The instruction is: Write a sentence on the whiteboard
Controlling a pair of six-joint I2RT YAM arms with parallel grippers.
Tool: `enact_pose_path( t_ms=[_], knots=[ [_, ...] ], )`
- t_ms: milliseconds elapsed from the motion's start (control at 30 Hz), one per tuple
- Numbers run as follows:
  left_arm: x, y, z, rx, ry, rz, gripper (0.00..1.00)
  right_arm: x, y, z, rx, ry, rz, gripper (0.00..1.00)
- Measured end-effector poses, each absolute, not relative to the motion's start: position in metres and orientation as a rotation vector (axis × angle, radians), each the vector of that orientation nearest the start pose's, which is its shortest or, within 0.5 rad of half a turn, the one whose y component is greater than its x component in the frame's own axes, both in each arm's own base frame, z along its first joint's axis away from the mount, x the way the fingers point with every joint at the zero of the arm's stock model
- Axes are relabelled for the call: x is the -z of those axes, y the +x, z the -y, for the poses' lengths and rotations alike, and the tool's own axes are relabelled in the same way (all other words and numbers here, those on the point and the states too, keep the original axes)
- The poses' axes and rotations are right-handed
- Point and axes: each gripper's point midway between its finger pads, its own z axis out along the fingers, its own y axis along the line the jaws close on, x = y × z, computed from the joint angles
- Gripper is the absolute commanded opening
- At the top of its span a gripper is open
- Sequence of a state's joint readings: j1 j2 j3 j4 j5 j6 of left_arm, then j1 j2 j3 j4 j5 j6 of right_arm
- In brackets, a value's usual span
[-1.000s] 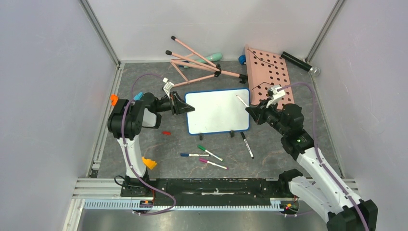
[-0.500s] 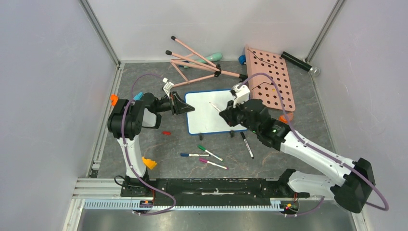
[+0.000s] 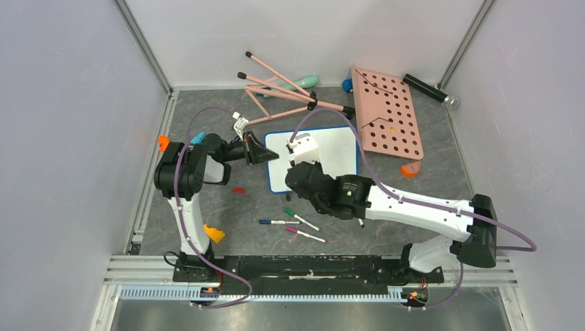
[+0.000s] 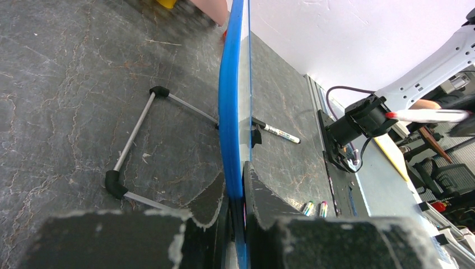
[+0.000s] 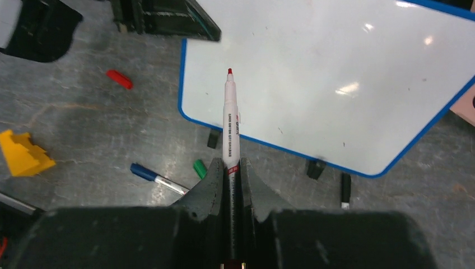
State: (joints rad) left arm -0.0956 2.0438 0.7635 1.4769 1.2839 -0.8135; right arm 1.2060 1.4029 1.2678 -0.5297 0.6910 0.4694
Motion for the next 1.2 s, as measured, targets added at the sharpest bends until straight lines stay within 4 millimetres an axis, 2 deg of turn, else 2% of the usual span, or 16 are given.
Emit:
enact_pose_path(
  t_ms=[133, 200, 333, 533, 700, 1000, 1200],
  knots=[
    [-0.121, 0.348, 0.211, 1.558, 0.647, -1.623, 0.02, -0.216, 0.220, -0.305, -0.165, -0.406, -2.104, 0.00],
    [-0.121, 0.348, 0.211, 1.558, 0.647, -1.623, 0.02, -0.216, 0.220, -0.296, -0.138, -0.372, -2.116, 0.00],
    [-0.121, 0.348, 0.211, 1.558, 0.646, -1.623, 0.02, -0.224, 0.220, -0.284, -0.109, -0.386, -2.095, 0.00],
    [-0.121, 0.348, 0.211, 1.557, 0.643, -1.624, 0.02, -0.236, 0.214, -0.274, -0.188, -0.478, -1.998, 0.00],
    [-0.119, 0.347, 0.207, 1.528, 0.593, -1.630, 0.02, -0.251, 0.221, -0.286, -0.230, -0.477, -1.930, 0.00],
    [-0.119, 0.348, 0.205, 1.506, 0.565, -1.629, 0.02, -0.235, 0.230, -0.323, -0.199, -0.616, -1.931, 0.00],
    [-0.119, 0.348, 0.204, 1.506, 0.560, -1.630, 0.02, -0.244, 0.232, -0.333, -0.251, -0.612, -1.895, 0.00]
  ],
)
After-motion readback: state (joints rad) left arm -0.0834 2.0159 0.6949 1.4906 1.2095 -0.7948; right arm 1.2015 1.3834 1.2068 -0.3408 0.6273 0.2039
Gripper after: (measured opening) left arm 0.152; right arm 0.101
